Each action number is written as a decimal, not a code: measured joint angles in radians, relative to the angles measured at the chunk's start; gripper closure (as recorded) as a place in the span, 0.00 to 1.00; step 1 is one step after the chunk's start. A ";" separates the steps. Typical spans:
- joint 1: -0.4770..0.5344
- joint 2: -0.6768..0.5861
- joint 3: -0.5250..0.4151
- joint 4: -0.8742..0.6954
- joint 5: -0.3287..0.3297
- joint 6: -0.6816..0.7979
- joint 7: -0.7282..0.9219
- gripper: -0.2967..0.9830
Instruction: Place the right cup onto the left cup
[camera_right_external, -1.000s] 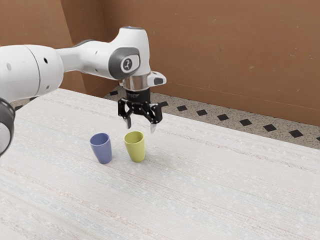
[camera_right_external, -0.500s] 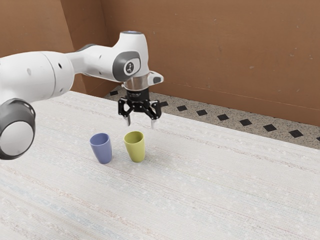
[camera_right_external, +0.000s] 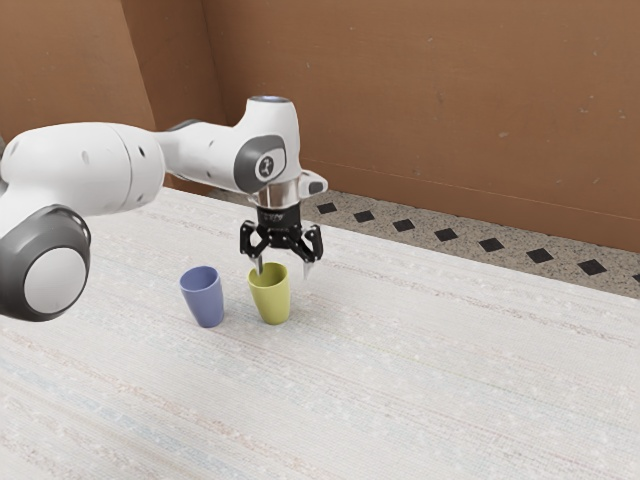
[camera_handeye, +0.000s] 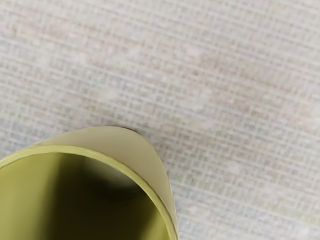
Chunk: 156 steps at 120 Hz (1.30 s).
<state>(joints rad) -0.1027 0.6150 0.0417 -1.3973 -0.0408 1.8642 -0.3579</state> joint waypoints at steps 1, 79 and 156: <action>0.000 0.000 0.000 -0.001 0.000 0.001 0.000 0.23; -0.009 0.043 -0.004 -0.005 -0.008 0.048 -0.015 0.30; -0.002 0.041 0.000 -0.005 -0.008 0.037 -0.020 0.75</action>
<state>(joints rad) -0.1045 0.6556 0.0415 -1.4025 -0.0484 1.9014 -0.3782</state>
